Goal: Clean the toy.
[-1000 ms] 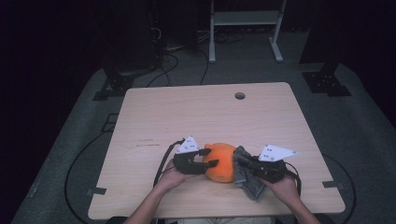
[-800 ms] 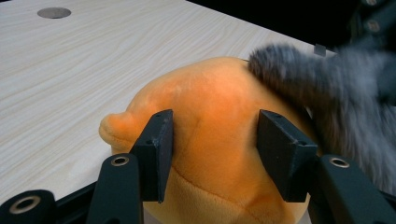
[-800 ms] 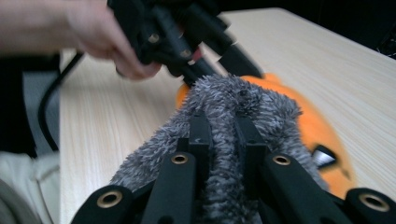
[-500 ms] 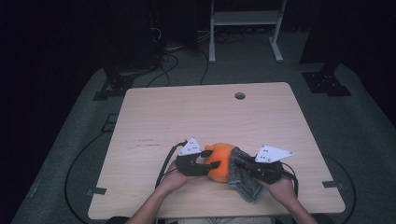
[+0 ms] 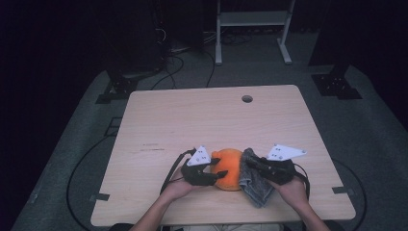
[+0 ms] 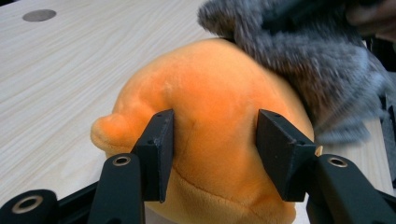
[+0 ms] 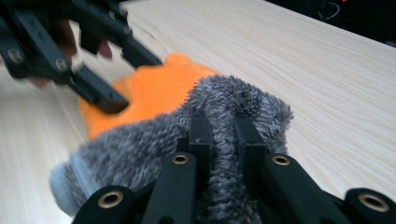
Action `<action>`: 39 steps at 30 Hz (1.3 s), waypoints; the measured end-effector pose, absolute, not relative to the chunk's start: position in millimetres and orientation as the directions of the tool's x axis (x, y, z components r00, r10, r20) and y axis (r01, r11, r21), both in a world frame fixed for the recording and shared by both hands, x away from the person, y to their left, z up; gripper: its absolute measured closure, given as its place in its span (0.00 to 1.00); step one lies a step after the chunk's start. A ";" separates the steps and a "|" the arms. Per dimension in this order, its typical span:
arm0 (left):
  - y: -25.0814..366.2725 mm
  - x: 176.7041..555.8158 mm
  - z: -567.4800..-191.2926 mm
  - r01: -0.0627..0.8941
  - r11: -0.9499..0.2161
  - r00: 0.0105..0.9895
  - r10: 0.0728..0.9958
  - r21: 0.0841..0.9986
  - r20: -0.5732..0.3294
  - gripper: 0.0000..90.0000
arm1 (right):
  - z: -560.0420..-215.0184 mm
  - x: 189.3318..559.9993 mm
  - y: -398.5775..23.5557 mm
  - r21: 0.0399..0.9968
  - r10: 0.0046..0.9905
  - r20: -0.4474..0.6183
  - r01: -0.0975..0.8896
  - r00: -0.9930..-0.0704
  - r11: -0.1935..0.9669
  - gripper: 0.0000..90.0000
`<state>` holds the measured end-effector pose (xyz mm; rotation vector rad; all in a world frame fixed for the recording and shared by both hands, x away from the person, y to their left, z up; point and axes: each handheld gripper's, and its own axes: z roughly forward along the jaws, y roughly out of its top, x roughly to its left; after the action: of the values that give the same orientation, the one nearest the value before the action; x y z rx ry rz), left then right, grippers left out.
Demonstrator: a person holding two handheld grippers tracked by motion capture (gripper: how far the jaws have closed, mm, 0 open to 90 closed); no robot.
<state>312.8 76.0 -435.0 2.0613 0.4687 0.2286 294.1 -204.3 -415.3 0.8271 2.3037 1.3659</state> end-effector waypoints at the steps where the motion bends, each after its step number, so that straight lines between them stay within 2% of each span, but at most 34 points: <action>1: 75.7 310.9 -434.3 0.225 -0.464 0.911 0.411 0.857 -0.016 0.53 | -413.1 293.6 -204.6 0.898 0.590 0.043 0.291 -0.806 0.331 0.88; 4: 77.6 310.2 -432.4 0.218 -0.471 0.917 0.398 0.855 -0.015 0.52 | -411.4 294.7 -199.8 0.900 0.577 0.043 0.283 -0.816 0.333 0.88; 8: 86.0 313.7 -421.3 0.244 -0.431 0.912 0.406 0.869 -0.055 0.25 | -418.0 295.2 -195.0 0.889 0.556 0.027 0.275 -0.831 0.367 0.88; 13: 86.4 327.9 -426.5 0.363 -0.417 0.875 0.460 0.833 -0.151 0.08 | -425.3 277.9 -195.8 0.883 0.488 -0.025 0.210 -0.872 0.421 0.88; 16: 81.2 333.3 -433.6 0.411 -0.443 0.880 0.422 0.796 -0.220 0.08 | -426.0 273.9 -196.2 0.880 0.482 -0.037 0.199 -0.876 0.430 0.88; 18: 76.7 328.5 -434.7 0.366 -0.452 0.897 0.405 0.813 -0.179 0.20 | -425.2 273.2 -196.2 0.876 0.479 -0.051 0.191 -0.876 0.442 0.88; 21: 77.2 318.6 -427.8 0.254 -0.411 0.909 0.410 0.875 -0.072 0.46 | -418.2 275.3 -200.7 0.889 0.490 -0.040 0.193 -0.871 0.416 0.88; 22: 77.2 318.6 -427.8 0.254 -0.411 0.909 0.410 0.875 -0.072 0.48 | -418.2 275.3 -200.7 0.889 0.490 -0.040 0.193 -0.871 0.416 0.88; 24: 74.5 312.8 -422.6 0.157 -0.415 0.912 0.409 0.896 0.029 0.49 | -408.8 274.1 -203.8 0.919 0.500 -0.027 0.175 -0.866 0.354 0.88; 25: 69.1 307.7 -421.8 0.073 -0.452 0.904 0.407 0.889 0.132 0.49 | -400.7 275.3 -202.9 0.939 0.513 -0.016 0.163 -0.858 0.301 0.88; 27: 68.3 307.2 -424.5 0.064 -0.464 0.909 0.393 0.884 0.140 0.49 | -399.3 280.0 -198.6 0.939 0.525 -0.021 0.164 -0.851 0.303 0.88; 30: 72.2 308.2 -427.5 0.073 -0.468 0.913 0.387 0.881 0.130 0.48 | -404.8 284.9 -194.2 0.923 0.533 -0.034 0.178 -0.845 0.341 0.88; 32: 76.6 311.4 -430.8 0.119 -0.458 0.921 0.383 0.881 0.075 0.46 | -413.2 287.6 -192.7 0.911 0.534 -0.024 0.201 -0.845 0.359 0.88; 33: 77.3 315.6 -430.5 0.194 -0.421 0.919 0.394 0.886 -0.014 0.31 | -418.4 287.1 -191.6 0.910 0.527 -0.007 0.214 -0.850 0.356 0.88; 34: 77.3 315.6 -430.5 0.194 -0.421 0.919 0.394 0.886 -0.014 0.24 | -418.4 287.1 -191.6 0.910 0.527 -0.007 0.214 -0.850 0.356 0.88; 36: 76.1 319.8 -429.2 0.260 -0.374 0.905 0.416 0.890 -0.090 0.21 | -419.9 283.7 -188.2 0.906 0.518 -0.015 0.208 -0.855 0.369 0.88; 37: 75.4 318.7 -430.6 0.239 -0.394 0.900 0.433 0.888 -0.050 0.30 | -419.7 281.8 -187.0 0.905 0.520 -0.034 0.194 -0.854 0.379 0.88; 39: 76.6 317.4 -432.0 0.223 -0.404 0.904 0.427 0.887 -0.033 0.36 | -419.4 282.7 -190.2 0.903 0.520 -0.031 0.199 -0.853 0.380 0.88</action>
<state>317.4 76.6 -432.0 2.0038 0.4709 0.2410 282.7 -190.2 -419.4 0.6306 2.3335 1.4630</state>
